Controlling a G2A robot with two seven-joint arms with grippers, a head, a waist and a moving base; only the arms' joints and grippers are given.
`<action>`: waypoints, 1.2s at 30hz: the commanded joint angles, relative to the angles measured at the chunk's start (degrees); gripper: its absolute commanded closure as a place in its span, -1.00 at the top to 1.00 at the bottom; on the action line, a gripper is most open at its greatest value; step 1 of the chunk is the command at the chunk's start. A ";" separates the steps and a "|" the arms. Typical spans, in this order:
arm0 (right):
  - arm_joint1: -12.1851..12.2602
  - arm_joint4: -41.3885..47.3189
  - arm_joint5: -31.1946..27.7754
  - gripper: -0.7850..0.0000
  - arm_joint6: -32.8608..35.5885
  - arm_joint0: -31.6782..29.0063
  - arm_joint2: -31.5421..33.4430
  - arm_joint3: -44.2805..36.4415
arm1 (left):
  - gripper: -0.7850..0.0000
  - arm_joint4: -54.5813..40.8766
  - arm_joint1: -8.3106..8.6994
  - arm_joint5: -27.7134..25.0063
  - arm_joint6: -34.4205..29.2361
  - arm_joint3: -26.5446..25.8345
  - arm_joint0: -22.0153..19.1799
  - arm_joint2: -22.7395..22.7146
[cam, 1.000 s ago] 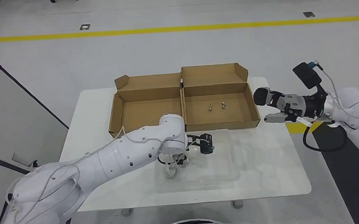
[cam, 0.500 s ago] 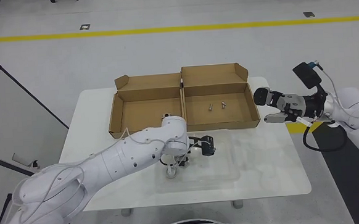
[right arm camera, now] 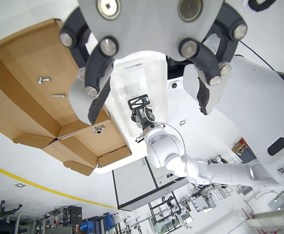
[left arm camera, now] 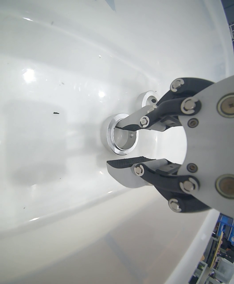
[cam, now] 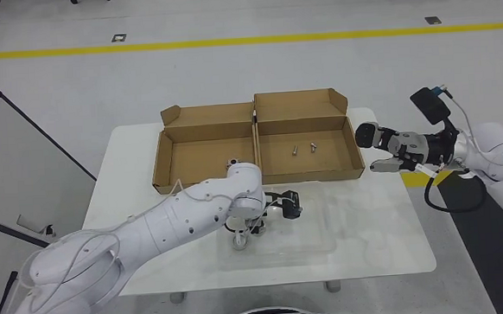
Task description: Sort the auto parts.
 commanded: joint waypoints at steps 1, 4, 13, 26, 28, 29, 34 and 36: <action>0.00 0.00 0.00 1.00 0.00 0.00 0.00 0.00 | -0.26 -0.17 -0.16 0.06 -0.05 0.34 -0.14 0.00; 0.00 0.00 0.00 1.00 0.00 0.00 0.00 0.00 | -0.27 -0.60 -0.36 0.11 -0.11 0.65 -0.55 0.00; 0.00 0.00 0.00 1.00 0.00 0.00 0.00 0.00 | -0.26 -0.62 -0.79 -0.10 0.10 1.62 -0.27 0.00; 0.00 0.00 0.00 1.00 0.00 0.00 0.00 0.00 | -1.00 -0.29 -1.52 -0.36 0.36 2.80 0.35 0.00; 0.00 0.00 0.00 1.00 0.00 0.00 0.00 0.00 | -1.00 -0.32 -1.66 -0.02 0.02 3.04 0.26 0.00; 0.00 0.00 0.00 1.00 0.00 0.00 0.00 0.00 | -1.00 -0.41 -1.70 0.05 -0.04 3.05 0.20 0.00; 0.00 0.00 0.00 1.00 0.00 0.00 0.00 0.00 | -1.00 -4.29 -1.57 1.33 -1.31 1.80 -2.37 -0.53; 0.00 0.00 0.00 1.00 0.00 0.00 0.00 0.00 | -1.00 -6.31 -1.20 1.61 -1.60 0.39 -3.15 -1.54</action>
